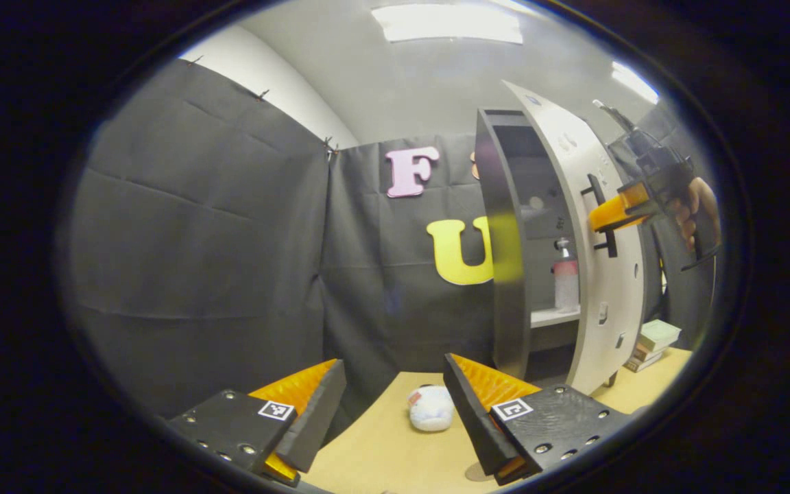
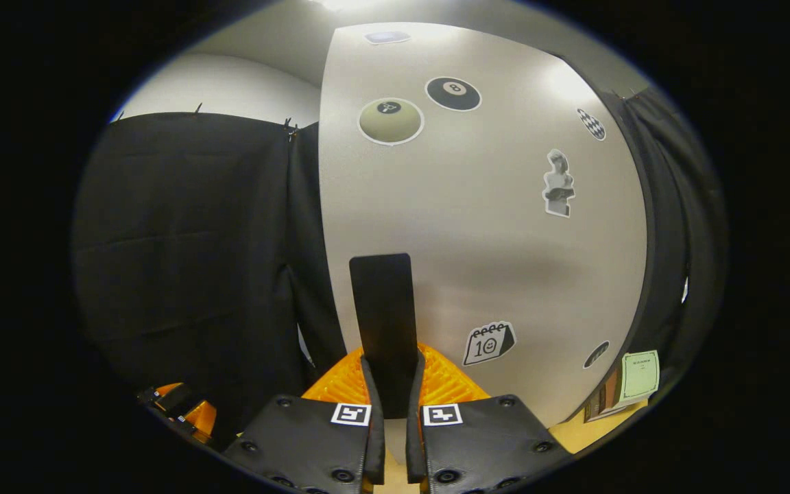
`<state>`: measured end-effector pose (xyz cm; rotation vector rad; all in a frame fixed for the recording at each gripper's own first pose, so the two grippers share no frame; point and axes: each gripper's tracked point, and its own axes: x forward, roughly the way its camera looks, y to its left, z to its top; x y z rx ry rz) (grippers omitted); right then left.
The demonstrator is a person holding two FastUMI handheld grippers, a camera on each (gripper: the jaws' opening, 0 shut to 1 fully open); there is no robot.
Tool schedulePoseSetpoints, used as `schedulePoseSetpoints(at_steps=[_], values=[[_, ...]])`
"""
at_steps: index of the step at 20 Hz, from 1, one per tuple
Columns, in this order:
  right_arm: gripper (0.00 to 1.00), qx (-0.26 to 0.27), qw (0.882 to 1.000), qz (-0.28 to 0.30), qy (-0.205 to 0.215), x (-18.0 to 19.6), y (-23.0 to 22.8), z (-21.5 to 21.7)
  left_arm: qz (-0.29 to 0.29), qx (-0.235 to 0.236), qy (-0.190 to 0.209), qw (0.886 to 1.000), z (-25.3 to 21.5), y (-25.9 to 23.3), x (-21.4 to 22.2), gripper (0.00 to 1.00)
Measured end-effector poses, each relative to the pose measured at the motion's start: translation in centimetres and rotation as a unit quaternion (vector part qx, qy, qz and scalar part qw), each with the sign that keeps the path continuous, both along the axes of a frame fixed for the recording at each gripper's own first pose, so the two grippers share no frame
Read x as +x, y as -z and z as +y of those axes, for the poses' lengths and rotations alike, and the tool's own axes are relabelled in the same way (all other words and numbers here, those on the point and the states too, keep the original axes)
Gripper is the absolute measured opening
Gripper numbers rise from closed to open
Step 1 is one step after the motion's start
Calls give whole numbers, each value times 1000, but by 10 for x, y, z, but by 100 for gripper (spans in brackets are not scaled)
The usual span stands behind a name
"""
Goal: Open the cabinet door with the right hand, grasp the bottle in the cabinet with the left hand and place it on the coaster, then close the cabinet door with the right hand.
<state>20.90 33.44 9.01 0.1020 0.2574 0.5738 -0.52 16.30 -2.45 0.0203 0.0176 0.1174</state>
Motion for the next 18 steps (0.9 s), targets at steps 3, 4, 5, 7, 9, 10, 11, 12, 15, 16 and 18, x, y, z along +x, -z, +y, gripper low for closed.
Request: schedulePoseSetpoints(at_steps=[3, 4, 5, 7, 9, 10, 11, 12, 15, 16, 18], values=[[14, 9, 1000, 6, -26, -1, 0, -2, -7, 2, 12, 1000, -29, -10, 3, 87], [13, 11, 999, 5, -35, -2, 0, -2, -8, 5, 17, 1000, -39, -11, 2, 87], [14, 12, 999, 3, -45, -2, 0, -3, -8, 10, 22, 1000, -47, -13, 3, 87], [14, 13, 998, 0, -62, -4, -1, -5, -5, 17, 29, 999, -63, -14, 4, 87], [14, 15, 997, 0, -77, -3, -1, -5, -5, 15, 35, 999, -78, -15, 7, 87], [14, 18, 996, 3, -84, -3, 0, -6, -5, 14, 37, 999, -84, -15, 7, 87], [14, 19, 996, 6, -90, -3, 0, -7, -5, 14, 40, 999, -90, -16, 8, 87], [14, 21, 995, 8, -95, -3, 0, -8, -5, 15, 44, 999, -96, -16, 9, 87], [14, 21, 995, 11, -102, -2, 0, -12, -7, 23, 56, 998, -119, -21, 11, 87], [14, 21, 994, 11, -103, -3, 0, -13, -8, 25, 62, 998, -127, -22, 12, 87], [14, 22, 994, 10, -105, -2, 0, -15, -11, 23, 75, 997, -143, -24, 10, 87]])
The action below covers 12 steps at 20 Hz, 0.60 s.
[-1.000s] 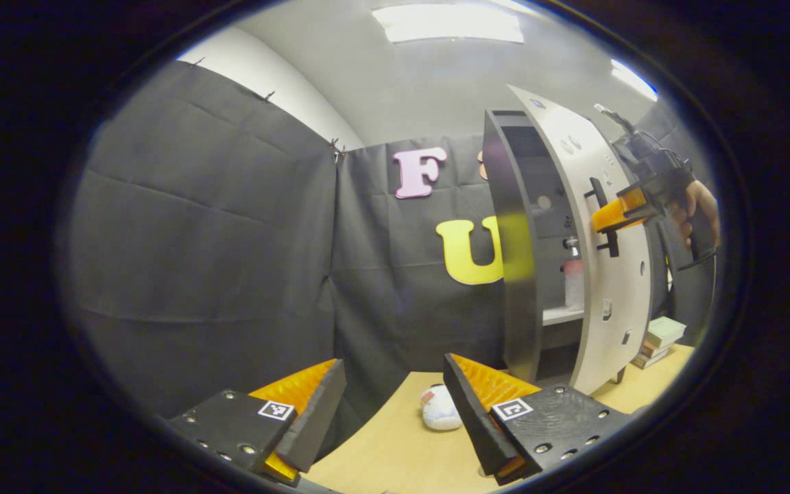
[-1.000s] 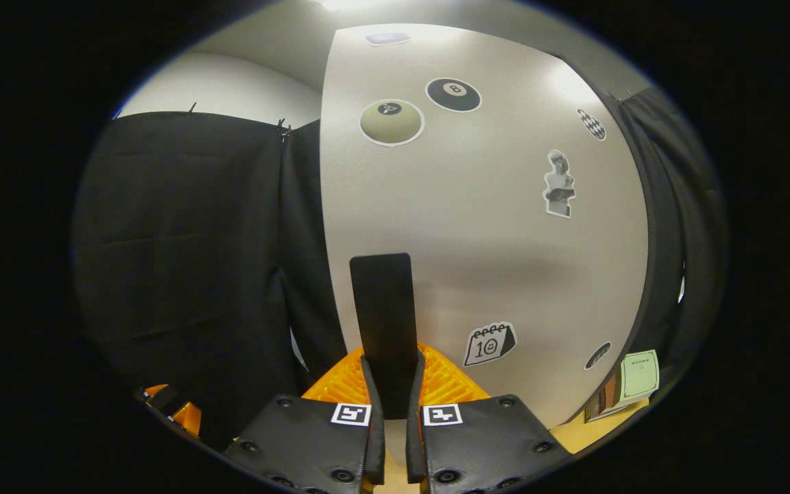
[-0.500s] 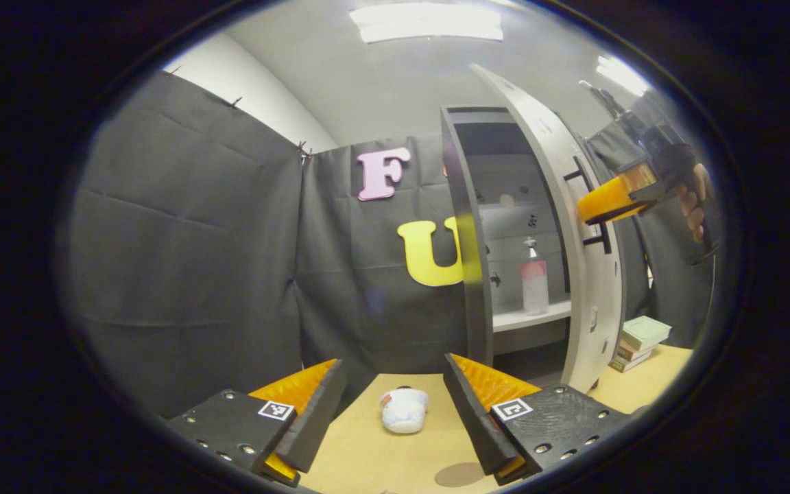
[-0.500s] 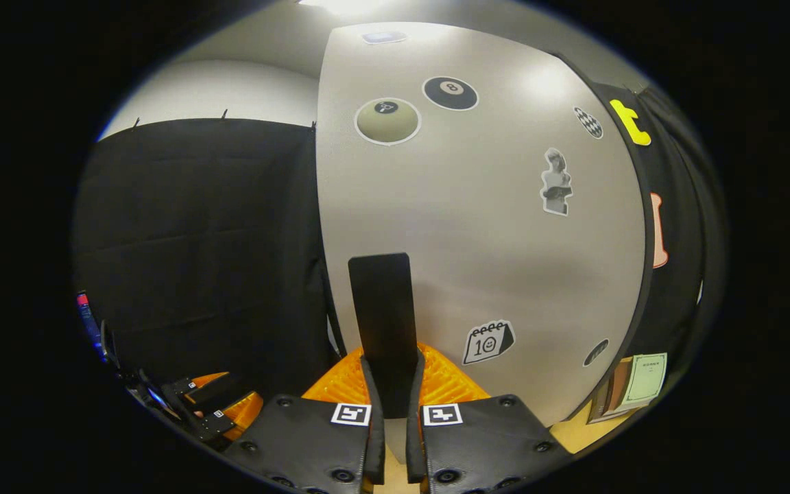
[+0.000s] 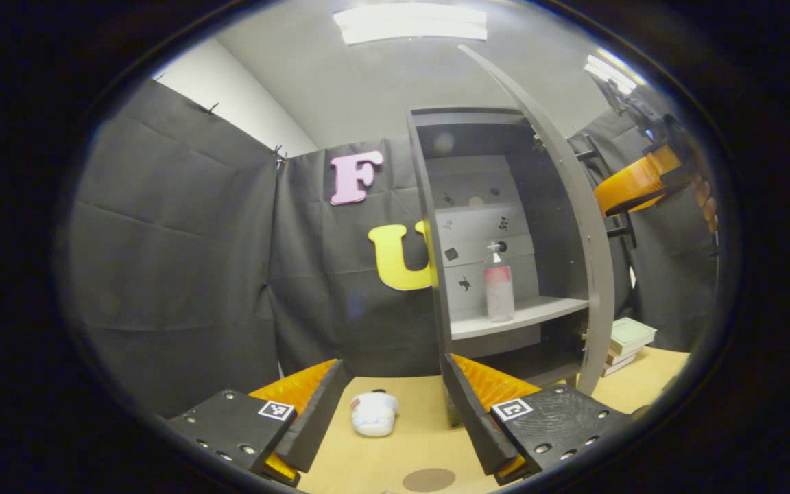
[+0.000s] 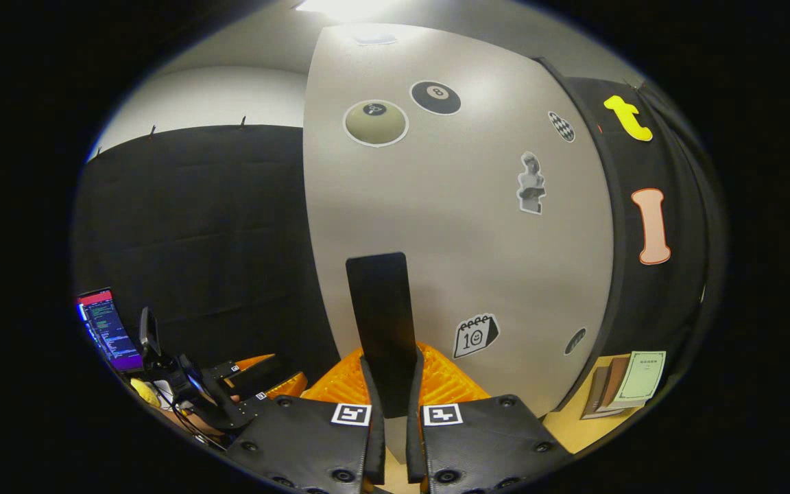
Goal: Open the cabinet door with the right hand, grasp the bottle in the cabinet with the left hand and place it on the coaster, then close the cabinet door with the right hand.
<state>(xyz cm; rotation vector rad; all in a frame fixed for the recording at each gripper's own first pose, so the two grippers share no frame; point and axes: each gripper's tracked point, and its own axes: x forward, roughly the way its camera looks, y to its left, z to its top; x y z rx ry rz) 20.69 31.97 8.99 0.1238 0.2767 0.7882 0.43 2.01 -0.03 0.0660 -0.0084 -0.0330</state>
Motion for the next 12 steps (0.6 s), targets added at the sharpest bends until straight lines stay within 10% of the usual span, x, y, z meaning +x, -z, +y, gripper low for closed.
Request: schedulePoseSetpoints(at_steps=[12], values=[[12, 7, 1000, -5, -6, -8, -1, -36, 0, 9, 56, 998, -100, -3, 4, 87]])
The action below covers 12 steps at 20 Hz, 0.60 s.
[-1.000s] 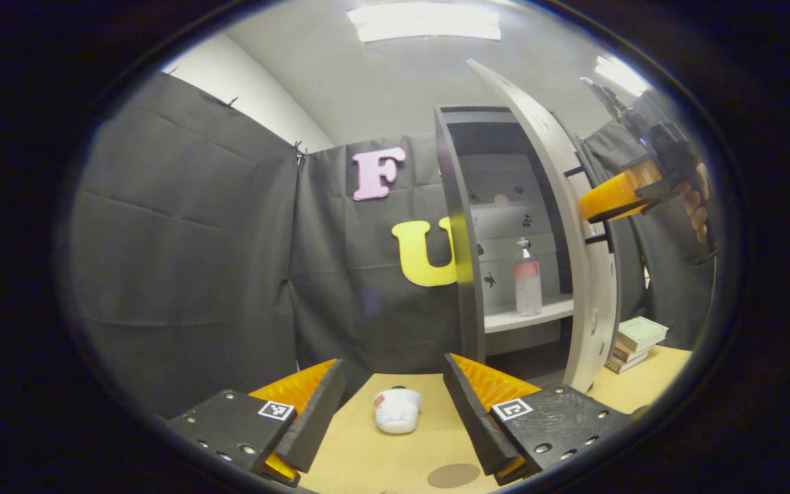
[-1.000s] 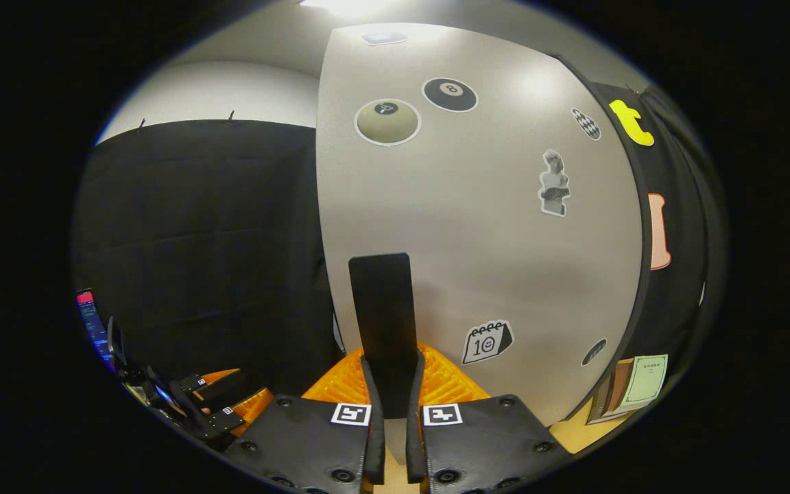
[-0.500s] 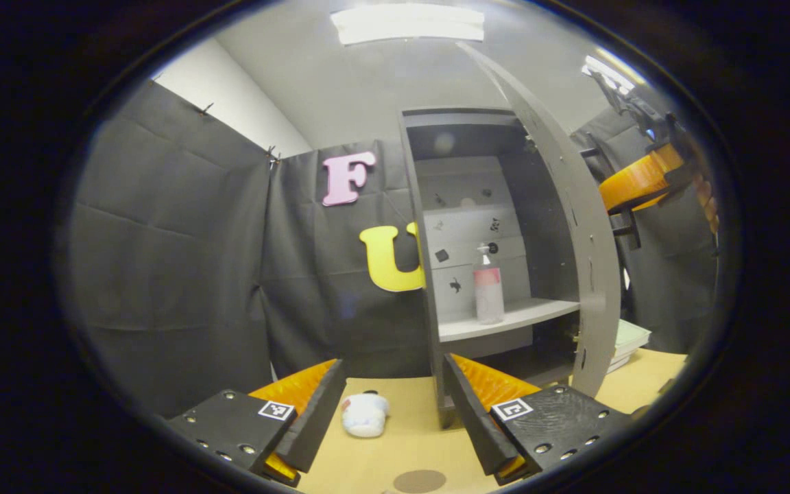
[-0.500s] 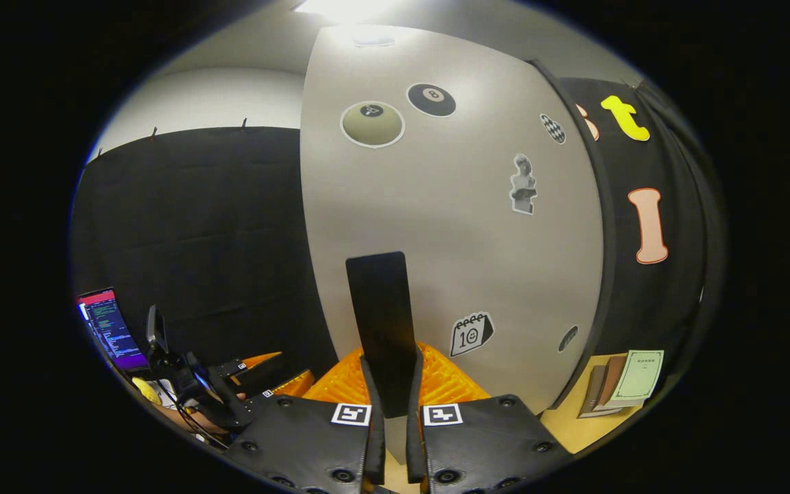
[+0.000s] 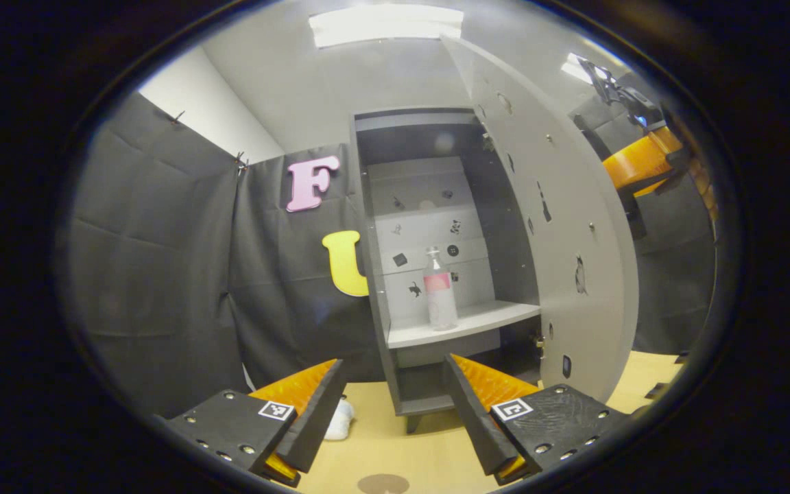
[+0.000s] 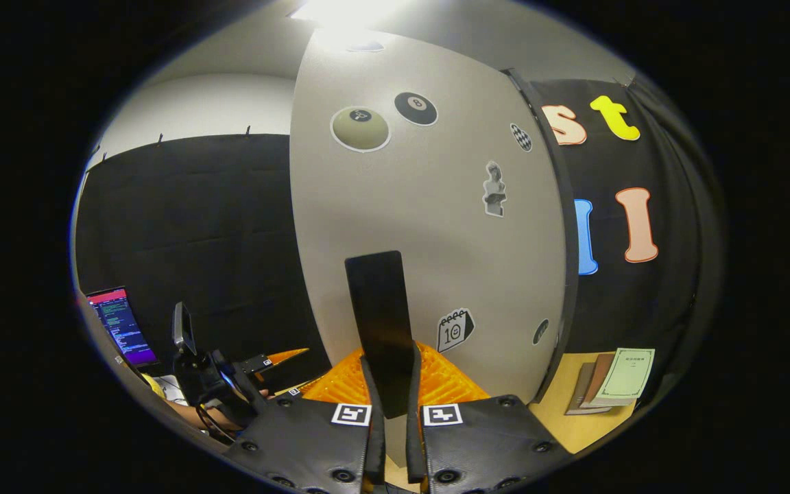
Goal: Open the cabinet door with the right hand, grasp the bottle in the cabinet with the left hand and place it on the coaster, then close the cabinet door with the right hand.
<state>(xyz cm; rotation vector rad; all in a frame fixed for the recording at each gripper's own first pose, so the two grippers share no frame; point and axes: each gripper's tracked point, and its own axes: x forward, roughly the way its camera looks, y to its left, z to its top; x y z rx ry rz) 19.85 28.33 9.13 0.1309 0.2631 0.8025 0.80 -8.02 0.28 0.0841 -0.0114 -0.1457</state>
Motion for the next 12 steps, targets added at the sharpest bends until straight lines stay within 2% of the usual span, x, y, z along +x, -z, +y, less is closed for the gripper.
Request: schedulePoseSetpoints(at_steps=[4, 5, 12], values=[[13, 4, 1000, 1, 12, 0, 0, -17, 9, -18, 5, 1000, -23, 2, 2, 87], [11, 4, 1000, 0, 17, 0, 0, -22, 11, -23, 8, 1000, -30, 2, 3, 87], [13, 8, 997, -12, 74, 4, -1, -56, 22, -31, 28, 999, -79, 2, 6, 87]])
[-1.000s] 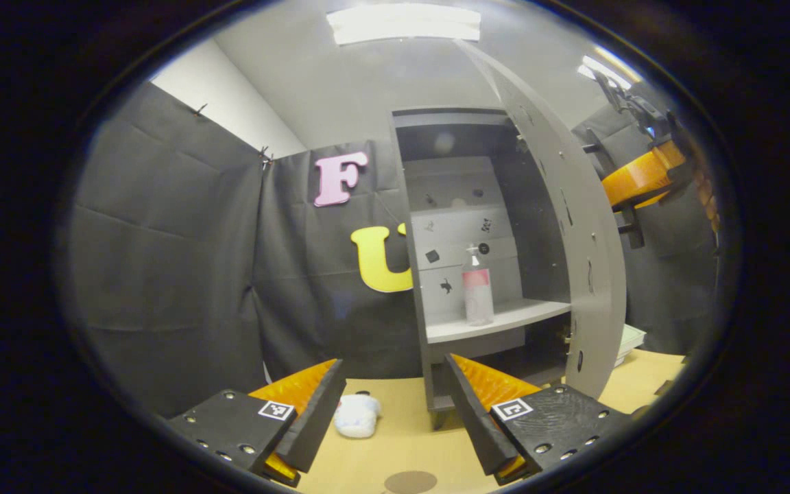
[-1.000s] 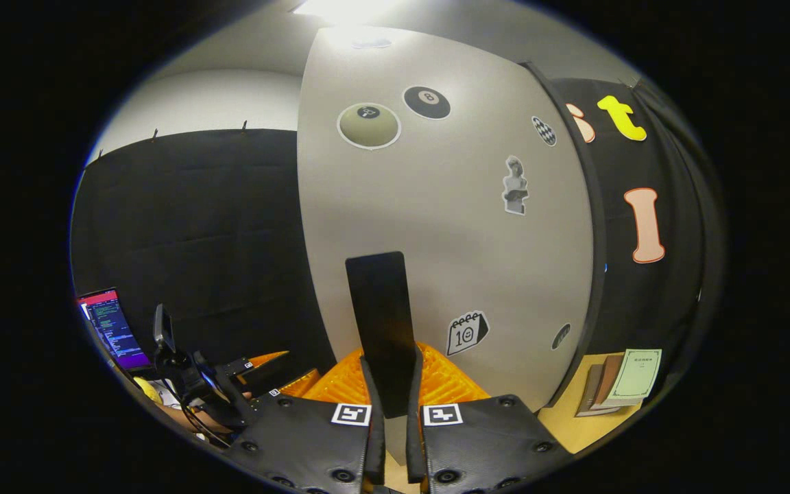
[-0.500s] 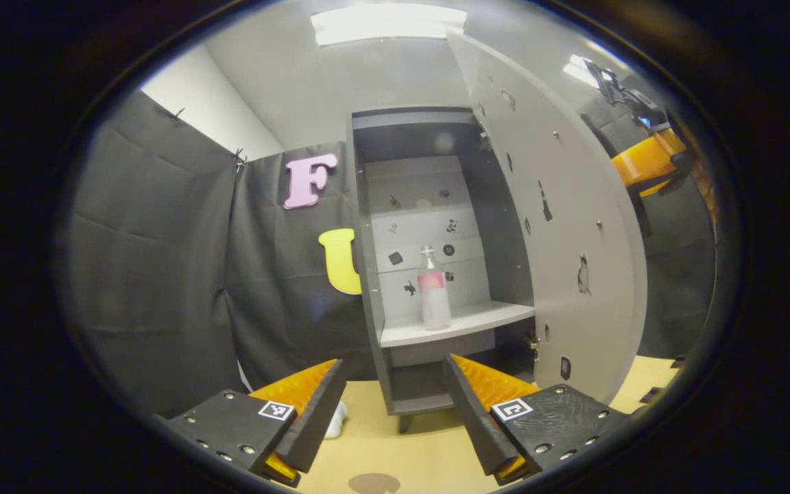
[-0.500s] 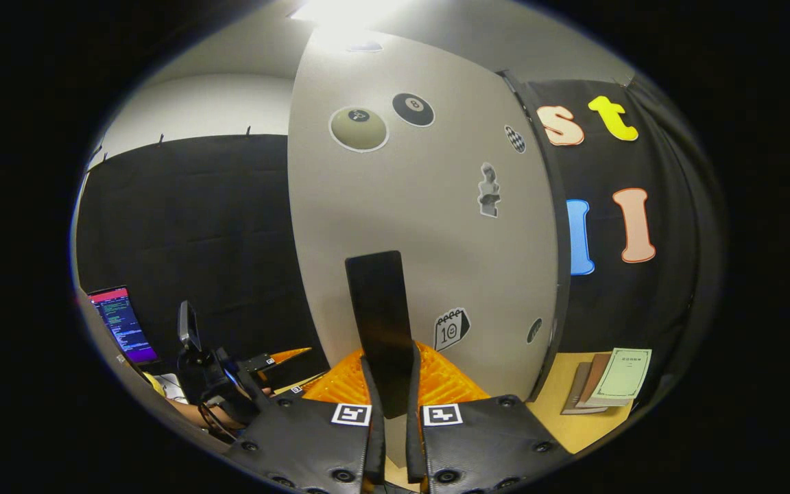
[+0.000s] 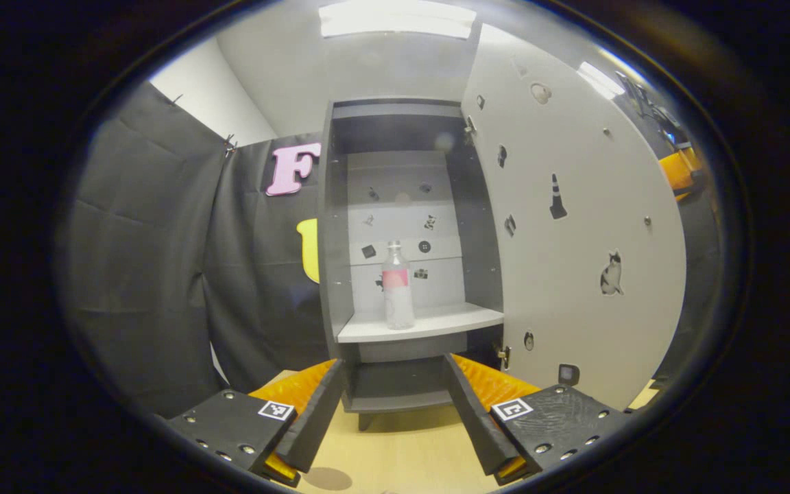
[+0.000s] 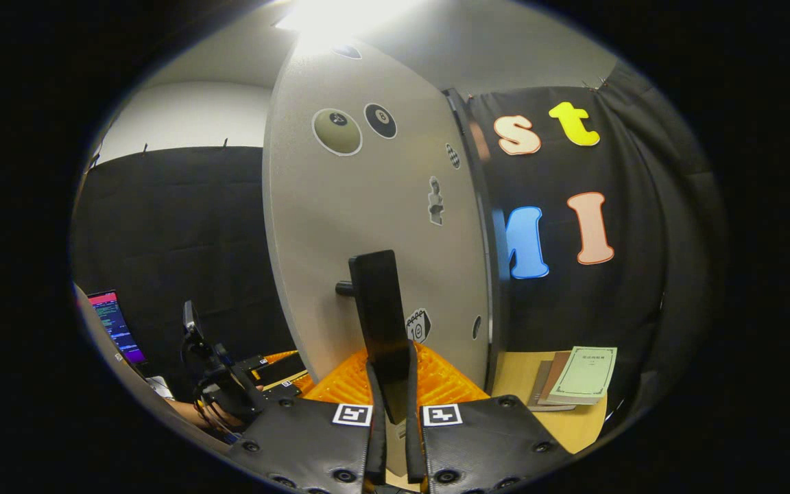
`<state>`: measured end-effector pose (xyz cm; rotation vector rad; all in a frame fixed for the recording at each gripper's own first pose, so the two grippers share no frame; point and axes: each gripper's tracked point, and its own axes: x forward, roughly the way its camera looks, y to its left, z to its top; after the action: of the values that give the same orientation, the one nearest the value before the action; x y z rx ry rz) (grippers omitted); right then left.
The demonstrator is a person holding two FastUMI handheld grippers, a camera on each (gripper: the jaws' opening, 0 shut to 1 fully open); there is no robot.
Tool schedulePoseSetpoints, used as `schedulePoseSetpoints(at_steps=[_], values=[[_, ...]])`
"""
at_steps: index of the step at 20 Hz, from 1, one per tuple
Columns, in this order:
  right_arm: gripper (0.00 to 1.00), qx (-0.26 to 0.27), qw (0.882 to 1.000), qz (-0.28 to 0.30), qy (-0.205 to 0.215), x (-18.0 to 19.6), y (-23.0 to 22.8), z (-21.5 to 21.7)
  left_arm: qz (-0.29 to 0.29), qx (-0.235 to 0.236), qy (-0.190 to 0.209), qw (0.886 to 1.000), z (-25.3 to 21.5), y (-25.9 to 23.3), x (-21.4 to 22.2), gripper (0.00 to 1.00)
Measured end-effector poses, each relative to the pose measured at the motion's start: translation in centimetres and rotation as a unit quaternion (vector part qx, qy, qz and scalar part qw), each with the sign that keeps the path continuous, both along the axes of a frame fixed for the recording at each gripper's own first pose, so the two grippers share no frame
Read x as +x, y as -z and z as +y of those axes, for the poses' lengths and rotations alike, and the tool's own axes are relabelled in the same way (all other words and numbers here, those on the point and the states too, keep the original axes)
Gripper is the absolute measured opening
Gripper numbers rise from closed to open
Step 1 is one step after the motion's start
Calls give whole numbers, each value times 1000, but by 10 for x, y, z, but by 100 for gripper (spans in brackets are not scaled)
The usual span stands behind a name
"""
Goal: Open the cabinet door with the right hand, grasp the bottle in the cabinet with the left hand and place it on the coaster, then close the cabinet door with the right hand.
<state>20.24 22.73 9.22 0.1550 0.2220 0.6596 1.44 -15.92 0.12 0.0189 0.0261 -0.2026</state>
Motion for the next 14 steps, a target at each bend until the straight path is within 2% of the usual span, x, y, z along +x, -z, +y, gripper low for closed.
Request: schedulePoseSetpoints(at_steps=[2, 3, 4, 7, 8, 9, 12, 13, 14], values=[[12, -1, 1000, -6, 20, 5, -1, -15, -5, 5, 1, 1000, -10, -6, -1, 87], [9, 0, 1000, -7, 29, 9, -1, -20, -8, 7, 1, 1000, -15, -10, -3, 87], [13, 9, 999, -5, 32, 11, 0, -23, -9, 10, 1, 1000, -18, -12, -4, 87], [13, 35, 999, 5, 11, 8, 0, -16, -15, 22, -6, 1000, -27, -20, -7, 87], [16, 26, 1000, 9, 5, 5, 3, -21, -16, 26, -10, 999, -29, -21, -8, 89], [28, 12, 1000, 14, 0, -1, 7, -28, -17, 28, -15, 999, -29, -25, -9, 90], [36, 3, 1000, 10, 13, -22, 11, -56, -15, 24, -21, 999, -35, -31, -4, 89], [45, -3, 999, 3, 34, -26, 11, -73, -13, 25, -19, 999, -38, -33, 1, 89], [46, -7, 998, -5, 56, -30, 9, -92, -10, 25, -14, 1000, -43, -34, 8, 89]])
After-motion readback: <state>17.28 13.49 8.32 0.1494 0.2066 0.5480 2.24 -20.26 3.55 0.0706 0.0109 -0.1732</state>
